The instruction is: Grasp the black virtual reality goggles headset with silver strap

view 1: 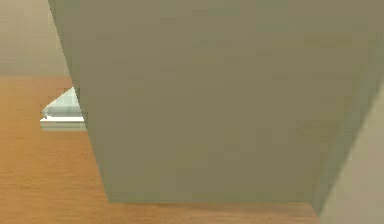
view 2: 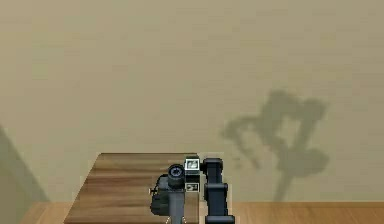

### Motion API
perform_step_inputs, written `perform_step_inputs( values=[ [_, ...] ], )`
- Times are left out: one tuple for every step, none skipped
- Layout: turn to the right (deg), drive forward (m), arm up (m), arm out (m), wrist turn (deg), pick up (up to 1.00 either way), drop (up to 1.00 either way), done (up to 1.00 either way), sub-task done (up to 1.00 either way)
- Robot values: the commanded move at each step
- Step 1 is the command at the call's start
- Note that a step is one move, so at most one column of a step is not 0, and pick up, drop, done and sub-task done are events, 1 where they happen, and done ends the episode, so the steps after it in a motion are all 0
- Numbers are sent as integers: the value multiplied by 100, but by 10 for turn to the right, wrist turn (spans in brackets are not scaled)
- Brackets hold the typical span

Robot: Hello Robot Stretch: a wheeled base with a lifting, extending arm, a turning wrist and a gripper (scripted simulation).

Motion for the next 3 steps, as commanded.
perform_step_inputs(
  values=[
    [0, 0, 0, 0, 450, 0, 0, 0, 0],
    [0, 0, 0, 0, 450, 0, 0, 0, 0],
    [0, 0, 0, 0, 450, 0, 0, 0, 0]
  ],
)
